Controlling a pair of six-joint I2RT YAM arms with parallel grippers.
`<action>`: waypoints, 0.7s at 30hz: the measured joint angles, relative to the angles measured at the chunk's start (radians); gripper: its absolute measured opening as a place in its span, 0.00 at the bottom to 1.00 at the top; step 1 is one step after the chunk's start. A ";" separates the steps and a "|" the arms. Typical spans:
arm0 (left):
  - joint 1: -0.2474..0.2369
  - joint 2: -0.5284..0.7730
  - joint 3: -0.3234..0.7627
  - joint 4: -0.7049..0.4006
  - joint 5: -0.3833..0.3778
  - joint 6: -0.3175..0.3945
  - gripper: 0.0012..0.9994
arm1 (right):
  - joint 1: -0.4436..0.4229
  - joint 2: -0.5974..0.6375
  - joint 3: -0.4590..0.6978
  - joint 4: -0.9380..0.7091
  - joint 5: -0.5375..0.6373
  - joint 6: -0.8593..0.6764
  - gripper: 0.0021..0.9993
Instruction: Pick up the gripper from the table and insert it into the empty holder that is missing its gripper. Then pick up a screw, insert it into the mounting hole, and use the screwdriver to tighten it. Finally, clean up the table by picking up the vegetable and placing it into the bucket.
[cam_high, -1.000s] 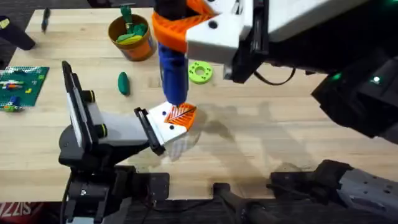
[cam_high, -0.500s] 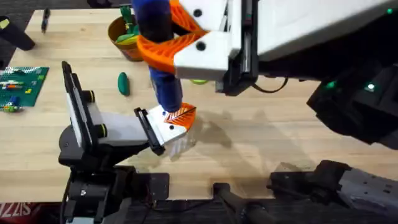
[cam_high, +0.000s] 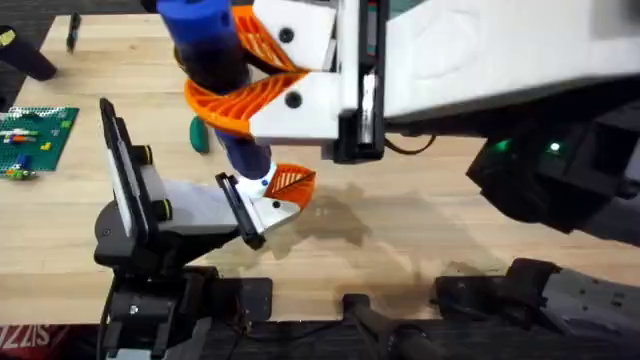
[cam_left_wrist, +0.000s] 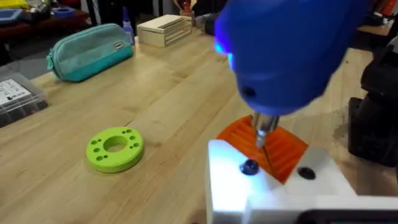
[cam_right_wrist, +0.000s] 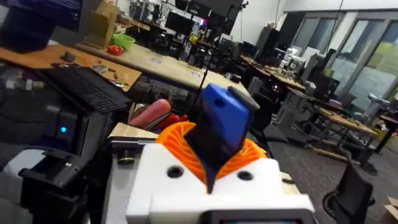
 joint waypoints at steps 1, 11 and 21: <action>0.000 0.000 0.000 0.000 0.000 0.000 0.02 | 0.002 0.004 0.000 0.001 0.000 -0.002 0.01; 0.000 0.000 0.000 0.000 0.000 0.000 0.02 | 0.003 0.025 0.000 0.000 0.000 -0.005 0.01; 0.000 0.000 0.000 0.000 0.000 0.000 0.02 | 0.003 0.025 0.000 -0.027 0.000 -0.005 0.01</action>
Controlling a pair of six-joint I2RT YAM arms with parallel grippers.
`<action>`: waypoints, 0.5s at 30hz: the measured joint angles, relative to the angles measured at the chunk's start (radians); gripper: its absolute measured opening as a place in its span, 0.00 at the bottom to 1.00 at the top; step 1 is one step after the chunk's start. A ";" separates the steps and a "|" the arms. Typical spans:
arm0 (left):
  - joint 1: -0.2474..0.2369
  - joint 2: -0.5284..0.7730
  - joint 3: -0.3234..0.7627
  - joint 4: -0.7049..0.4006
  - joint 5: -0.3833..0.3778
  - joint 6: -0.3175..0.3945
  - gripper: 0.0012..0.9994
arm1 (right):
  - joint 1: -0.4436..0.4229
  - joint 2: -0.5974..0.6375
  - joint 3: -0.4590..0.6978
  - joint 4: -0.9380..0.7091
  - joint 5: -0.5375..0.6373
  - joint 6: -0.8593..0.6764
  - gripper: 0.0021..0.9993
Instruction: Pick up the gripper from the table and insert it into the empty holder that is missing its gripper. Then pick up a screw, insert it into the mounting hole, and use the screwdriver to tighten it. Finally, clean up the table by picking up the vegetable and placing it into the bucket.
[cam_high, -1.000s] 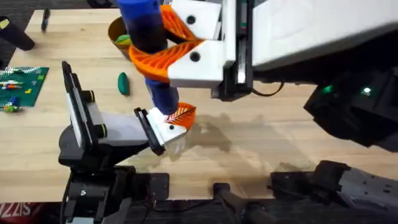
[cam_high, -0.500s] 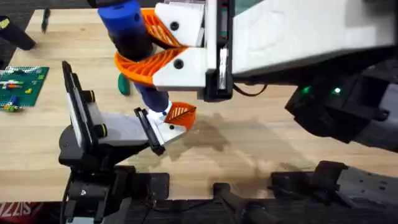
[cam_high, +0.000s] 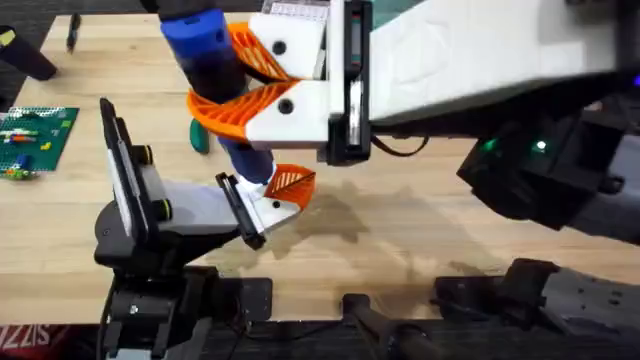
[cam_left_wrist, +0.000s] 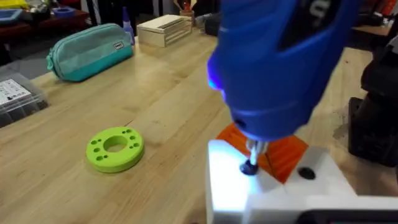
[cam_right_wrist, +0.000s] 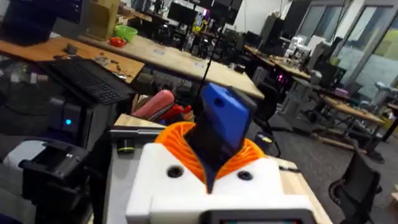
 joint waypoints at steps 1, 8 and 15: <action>0.000 0.000 0.000 0.000 0.000 0.000 0.02 | 0.000 0.000 0.000 -0.007 0.000 0.000 0.01; 0.000 0.000 0.000 -0.001 0.002 0.000 0.02 | 0.000 0.000 0.000 -0.022 0.000 -0.004 0.01; 0.000 0.000 0.000 -0.001 0.003 0.000 0.02 | 0.000 0.000 0.000 -0.028 0.000 -0.011 0.01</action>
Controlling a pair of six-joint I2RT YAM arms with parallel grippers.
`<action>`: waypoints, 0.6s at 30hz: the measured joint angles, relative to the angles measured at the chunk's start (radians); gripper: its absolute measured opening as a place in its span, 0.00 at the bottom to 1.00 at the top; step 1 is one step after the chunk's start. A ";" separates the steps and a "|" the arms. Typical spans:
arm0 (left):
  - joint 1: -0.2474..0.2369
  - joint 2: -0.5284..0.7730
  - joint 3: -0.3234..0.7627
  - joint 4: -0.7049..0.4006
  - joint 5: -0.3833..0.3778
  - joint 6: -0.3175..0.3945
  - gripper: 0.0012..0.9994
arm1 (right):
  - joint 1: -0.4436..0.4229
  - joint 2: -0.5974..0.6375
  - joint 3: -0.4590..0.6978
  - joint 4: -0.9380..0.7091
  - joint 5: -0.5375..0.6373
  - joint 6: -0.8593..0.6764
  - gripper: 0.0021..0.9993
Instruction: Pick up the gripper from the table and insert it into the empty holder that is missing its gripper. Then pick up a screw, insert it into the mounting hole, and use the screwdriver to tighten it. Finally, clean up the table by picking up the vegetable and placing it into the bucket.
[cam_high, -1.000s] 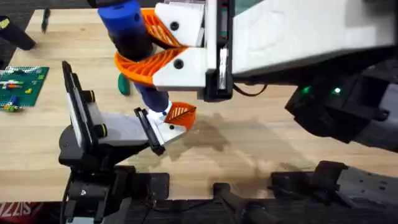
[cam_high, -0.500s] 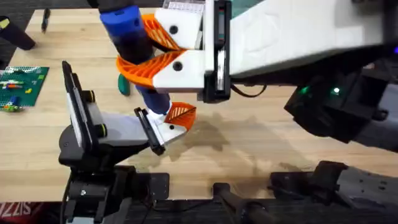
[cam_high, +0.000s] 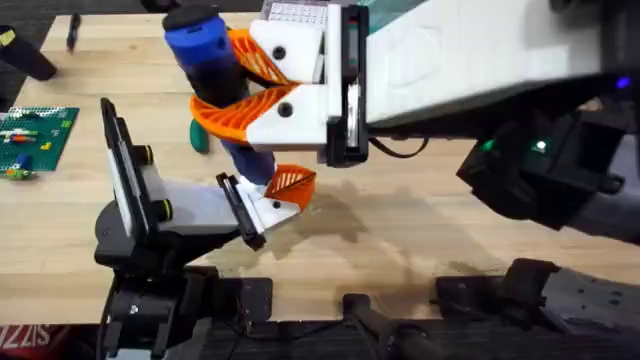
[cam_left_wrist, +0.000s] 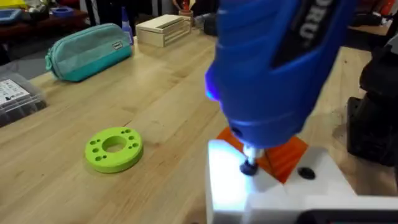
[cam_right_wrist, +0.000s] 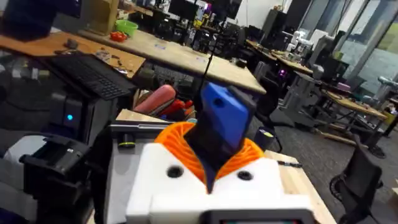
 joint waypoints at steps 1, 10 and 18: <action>0.000 0.000 0.000 0.000 0.000 0.000 0.02 | 0.000 0.000 0.000 -0.002 0.000 0.000 0.01; 0.000 0.000 0.000 -0.001 0.003 -0.001 0.02 | 0.000 0.000 0.000 -0.019 0.000 -0.004 0.01; 0.000 0.000 0.000 -0.001 0.004 -0.004 0.02 | 0.000 0.000 0.000 -0.026 0.001 -0.007 0.01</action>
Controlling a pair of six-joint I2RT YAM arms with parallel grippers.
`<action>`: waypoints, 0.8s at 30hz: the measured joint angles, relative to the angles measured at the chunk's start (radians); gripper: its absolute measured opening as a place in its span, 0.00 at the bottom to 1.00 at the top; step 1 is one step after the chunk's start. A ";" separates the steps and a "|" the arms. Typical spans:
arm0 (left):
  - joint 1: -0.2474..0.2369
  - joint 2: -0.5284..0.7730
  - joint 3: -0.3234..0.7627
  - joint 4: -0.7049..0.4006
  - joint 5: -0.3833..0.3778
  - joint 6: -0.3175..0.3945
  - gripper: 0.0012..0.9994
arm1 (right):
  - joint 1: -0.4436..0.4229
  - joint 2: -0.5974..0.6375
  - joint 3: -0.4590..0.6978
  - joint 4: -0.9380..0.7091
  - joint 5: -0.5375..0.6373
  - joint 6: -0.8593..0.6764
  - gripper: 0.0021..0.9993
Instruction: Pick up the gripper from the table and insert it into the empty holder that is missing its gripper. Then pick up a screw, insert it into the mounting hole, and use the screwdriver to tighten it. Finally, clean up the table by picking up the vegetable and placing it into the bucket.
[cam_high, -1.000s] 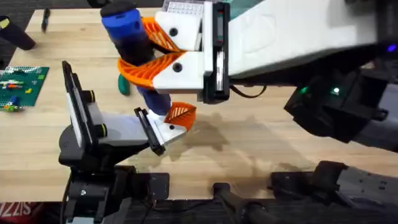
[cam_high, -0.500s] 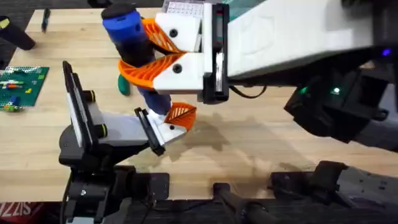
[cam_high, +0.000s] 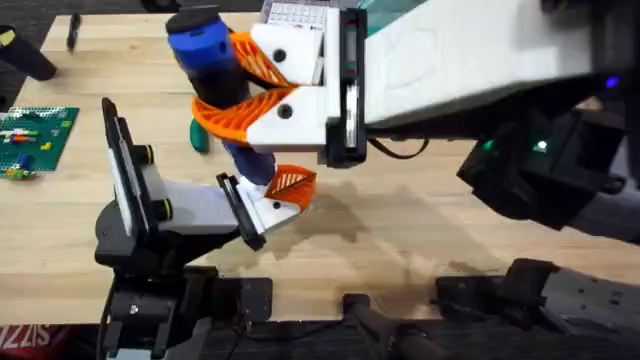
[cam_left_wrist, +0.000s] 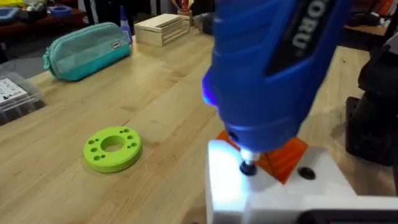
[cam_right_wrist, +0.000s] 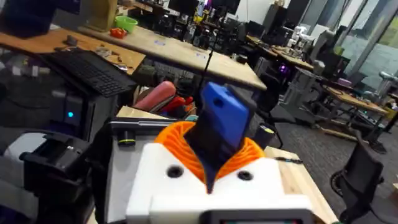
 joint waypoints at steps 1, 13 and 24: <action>0.000 0.000 0.000 0.000 0.001 0.000 0.02 | 0.000 0.000 0.000 0.001 0.000 0.000 0.01; 0.000 -0.001 0.001 0.000 0.000 0.001 0.02 | -0.010 0.009 0.009 0.244 0.020 0.000 0.01; 0.000 -0.001 0.001 0.000 -0.001 0.001 0.02 | -0.125 0.009 0.181 -0.159 0.033 -0.159 0.01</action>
